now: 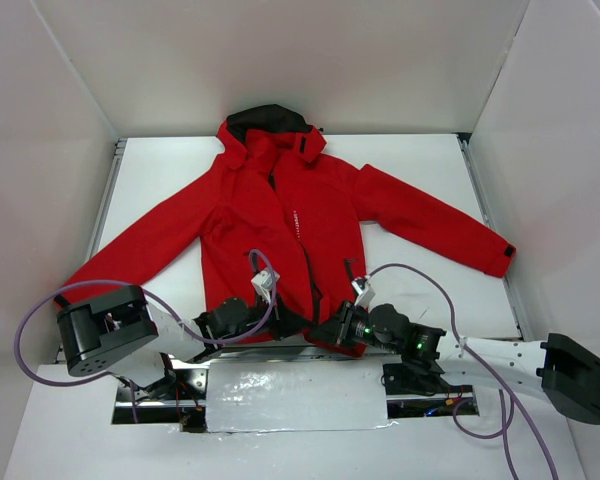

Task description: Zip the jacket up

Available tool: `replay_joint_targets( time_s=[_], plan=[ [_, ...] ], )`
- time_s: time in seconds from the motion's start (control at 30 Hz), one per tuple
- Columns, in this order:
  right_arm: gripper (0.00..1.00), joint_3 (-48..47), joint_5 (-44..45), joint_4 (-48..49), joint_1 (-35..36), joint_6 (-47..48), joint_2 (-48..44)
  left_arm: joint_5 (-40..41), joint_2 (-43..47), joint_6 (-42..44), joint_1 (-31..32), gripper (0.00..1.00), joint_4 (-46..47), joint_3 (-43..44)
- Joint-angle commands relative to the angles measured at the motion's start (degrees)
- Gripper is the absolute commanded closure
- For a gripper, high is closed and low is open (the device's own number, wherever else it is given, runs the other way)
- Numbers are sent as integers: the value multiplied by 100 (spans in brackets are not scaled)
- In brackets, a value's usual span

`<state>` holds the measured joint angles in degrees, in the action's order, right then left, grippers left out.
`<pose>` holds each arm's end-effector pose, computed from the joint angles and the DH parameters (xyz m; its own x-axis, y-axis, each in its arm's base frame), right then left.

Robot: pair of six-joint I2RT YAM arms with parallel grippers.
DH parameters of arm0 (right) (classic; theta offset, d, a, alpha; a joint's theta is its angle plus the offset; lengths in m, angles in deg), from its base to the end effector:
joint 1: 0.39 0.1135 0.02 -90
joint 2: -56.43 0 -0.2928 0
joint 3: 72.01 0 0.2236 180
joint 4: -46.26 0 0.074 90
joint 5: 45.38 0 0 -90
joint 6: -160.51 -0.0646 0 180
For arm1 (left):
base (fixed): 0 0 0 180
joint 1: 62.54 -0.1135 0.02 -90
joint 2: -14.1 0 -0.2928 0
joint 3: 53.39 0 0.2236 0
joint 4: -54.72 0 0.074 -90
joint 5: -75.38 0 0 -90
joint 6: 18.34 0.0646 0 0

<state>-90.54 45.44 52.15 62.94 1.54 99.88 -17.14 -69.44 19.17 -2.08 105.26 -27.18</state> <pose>0.0642 0.1258 0.1755 -0.8809 0.3256 -0.3436 -0.1819 0.4374 0.8807 0.1185 -0.2148 0.1998 -0.7420 -0.2980 -0.6005 0.4961 0.3584 -0.7908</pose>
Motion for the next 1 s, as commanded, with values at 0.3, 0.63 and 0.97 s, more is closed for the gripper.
replay_joint_targets(
  time_s=[0.3, 0.63, 0.97],
  plan=[
    [72, 358, 410, 157, 153, -169, 349, -222, -83, 63, 0, 100, 517, 149],
    [72, 384, 604, 254, 268, -328, 367, -266, -135, 63, 0, 100, 544, 185],
    [80, 489, 797, 245, 277, -521, 367, -292, -109, 63, 0, 100, 552, 185]
  ],
)
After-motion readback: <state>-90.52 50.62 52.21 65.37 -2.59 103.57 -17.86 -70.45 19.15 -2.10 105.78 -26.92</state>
